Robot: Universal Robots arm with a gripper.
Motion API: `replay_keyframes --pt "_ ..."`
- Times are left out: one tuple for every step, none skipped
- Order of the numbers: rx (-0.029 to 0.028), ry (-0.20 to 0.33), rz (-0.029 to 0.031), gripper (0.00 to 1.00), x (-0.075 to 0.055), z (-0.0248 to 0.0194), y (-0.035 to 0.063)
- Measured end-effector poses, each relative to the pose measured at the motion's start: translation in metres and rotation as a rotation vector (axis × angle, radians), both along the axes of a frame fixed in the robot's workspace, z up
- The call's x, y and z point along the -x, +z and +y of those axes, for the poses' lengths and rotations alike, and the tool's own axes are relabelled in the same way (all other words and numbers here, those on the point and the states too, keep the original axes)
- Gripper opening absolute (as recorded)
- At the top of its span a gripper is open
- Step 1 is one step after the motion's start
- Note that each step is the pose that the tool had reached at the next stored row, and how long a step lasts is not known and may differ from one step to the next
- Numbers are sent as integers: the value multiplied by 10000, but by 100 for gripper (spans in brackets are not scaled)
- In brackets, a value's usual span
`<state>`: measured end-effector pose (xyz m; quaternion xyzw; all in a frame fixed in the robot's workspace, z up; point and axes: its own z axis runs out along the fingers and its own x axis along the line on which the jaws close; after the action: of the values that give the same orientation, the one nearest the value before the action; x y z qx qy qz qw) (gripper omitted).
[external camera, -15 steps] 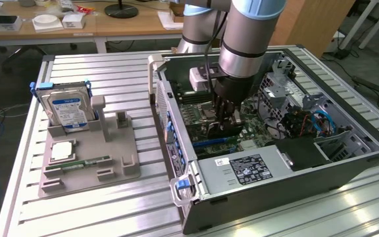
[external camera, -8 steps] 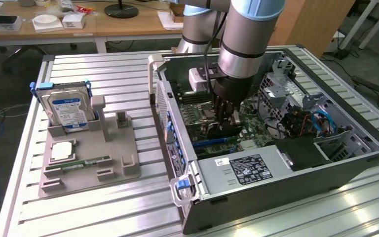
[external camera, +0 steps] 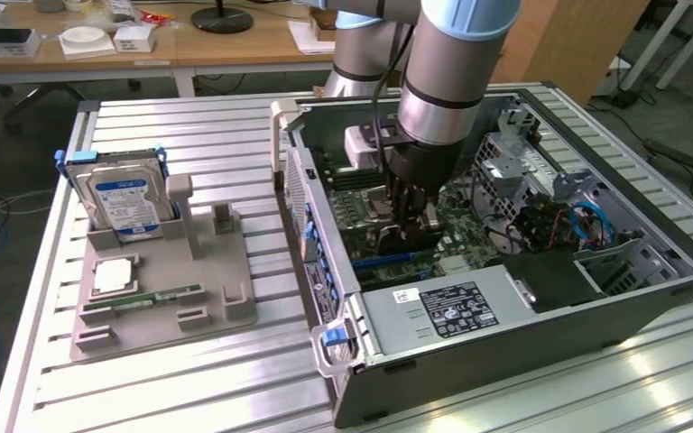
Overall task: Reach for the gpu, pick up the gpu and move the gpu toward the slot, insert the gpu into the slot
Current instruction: 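Insert the gpu into the slot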
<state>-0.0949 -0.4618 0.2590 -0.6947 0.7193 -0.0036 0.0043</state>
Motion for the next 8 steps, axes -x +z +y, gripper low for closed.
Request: replay_keyframes --pt "1 0 0 26 1 0 -4" --pt "1 -1 0 26 2 0 -9" --pt "2 -1 2 26 3 0 -12" --pt "2 -2 2 26 5 0 -16" --pt "1 -1 2 26 6 0 -20" --pt "1 0 2 26 7 0 -24" --pt "0 0 2 26 7 0 -28" --pt "1 0 3 26 8 0 -32"
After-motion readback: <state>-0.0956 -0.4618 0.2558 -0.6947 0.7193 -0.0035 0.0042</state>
